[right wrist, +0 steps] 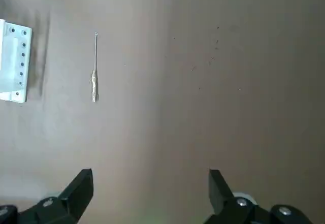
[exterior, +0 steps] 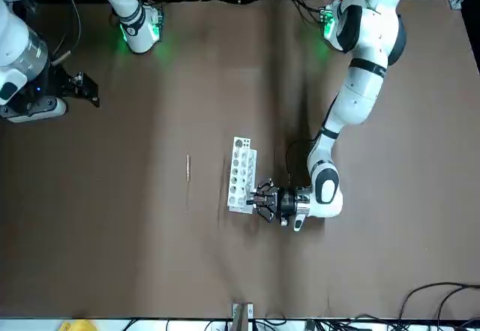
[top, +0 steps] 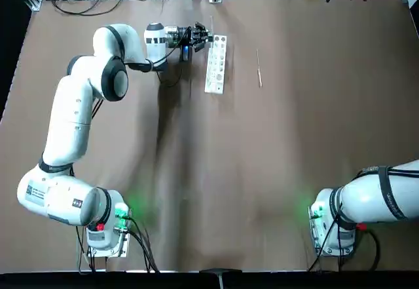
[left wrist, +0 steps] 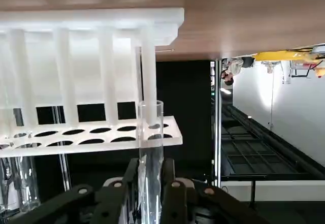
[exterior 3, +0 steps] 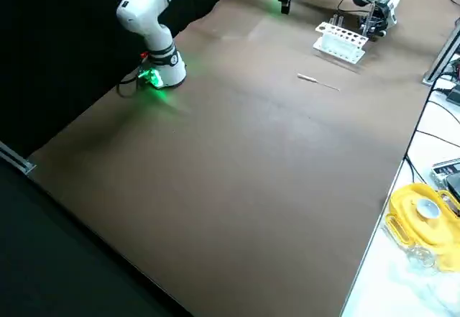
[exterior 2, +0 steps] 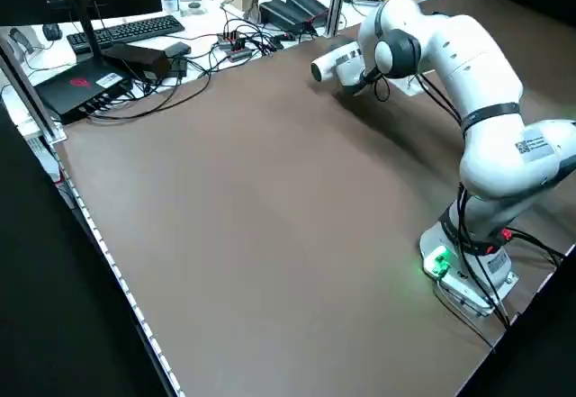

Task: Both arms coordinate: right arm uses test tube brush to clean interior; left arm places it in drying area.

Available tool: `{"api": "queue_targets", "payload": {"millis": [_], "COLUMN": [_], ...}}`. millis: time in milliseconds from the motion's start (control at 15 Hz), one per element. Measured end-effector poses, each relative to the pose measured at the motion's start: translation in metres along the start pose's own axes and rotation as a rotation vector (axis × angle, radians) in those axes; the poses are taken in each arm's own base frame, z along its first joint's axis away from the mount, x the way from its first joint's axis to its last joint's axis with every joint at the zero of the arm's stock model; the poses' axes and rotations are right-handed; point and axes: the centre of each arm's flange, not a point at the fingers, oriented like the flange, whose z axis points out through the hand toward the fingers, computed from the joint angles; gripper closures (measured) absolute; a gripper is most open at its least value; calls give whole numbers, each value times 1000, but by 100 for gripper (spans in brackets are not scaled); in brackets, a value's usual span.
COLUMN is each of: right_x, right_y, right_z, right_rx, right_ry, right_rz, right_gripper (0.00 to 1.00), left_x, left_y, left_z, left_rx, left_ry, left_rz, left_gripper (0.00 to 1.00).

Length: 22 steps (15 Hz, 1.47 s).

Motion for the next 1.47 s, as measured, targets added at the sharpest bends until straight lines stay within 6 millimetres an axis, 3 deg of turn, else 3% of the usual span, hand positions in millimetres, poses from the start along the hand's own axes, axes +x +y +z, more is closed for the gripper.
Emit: {"api": "queue_targets", "payload": {"millis": [267, 667, 733, 933, 1133, 1467], "right_x": [0, 0, 0, 0, 0, 0], "right_y": [0, 0, 0, 0, 0, 0], "right_z": [0, 0, 0, 0, 0, 0], "right_rx": [0, 0, 0, 0, -1, -1], "right_ry": [0, 1, 1, 1, 2, 2], "right_rz": [0, 0, 0, 0, 0, 0], "right_gripper": [0, 0, 0, 0, 0, 0], "left_x": [1, 1, 0, -7, -40, -132], "left_y": [0, 1, 2, 8, 29, 53], "left_z": [0, -1, -2, -5, -28, -99], "left_rx": [-1, -3, -4, -10, -1, 182], "left_ry": [-1, 1, 1, 1, 9, 114], "left_rz": [5, 8, 10, 27, 77, 162], "left_gripper": [75, 22, 4, 1, 1, 1]}}
